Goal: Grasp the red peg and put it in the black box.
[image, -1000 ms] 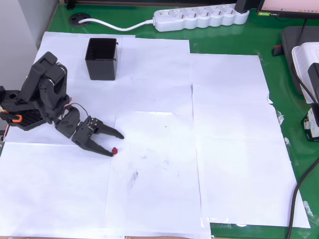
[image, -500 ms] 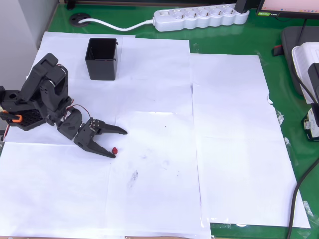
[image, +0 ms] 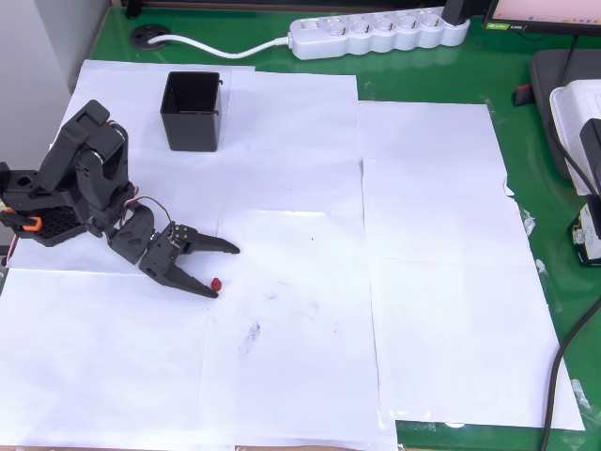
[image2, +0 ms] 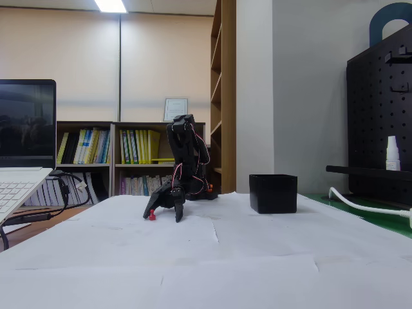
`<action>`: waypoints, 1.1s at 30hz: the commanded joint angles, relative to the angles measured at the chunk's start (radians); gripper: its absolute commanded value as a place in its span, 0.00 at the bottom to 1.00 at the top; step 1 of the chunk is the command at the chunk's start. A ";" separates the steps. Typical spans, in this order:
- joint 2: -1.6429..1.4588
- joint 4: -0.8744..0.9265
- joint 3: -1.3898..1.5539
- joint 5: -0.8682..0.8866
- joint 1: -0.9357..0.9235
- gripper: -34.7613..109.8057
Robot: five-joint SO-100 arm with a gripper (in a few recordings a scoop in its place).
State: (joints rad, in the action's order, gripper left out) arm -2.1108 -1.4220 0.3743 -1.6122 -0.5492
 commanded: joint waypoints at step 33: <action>-0.038 -0.032 -0.023 -0.014 -0.005 0.24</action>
State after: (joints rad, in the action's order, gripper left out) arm -2.1338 -1.4450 0.3620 -1.6168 -0.5384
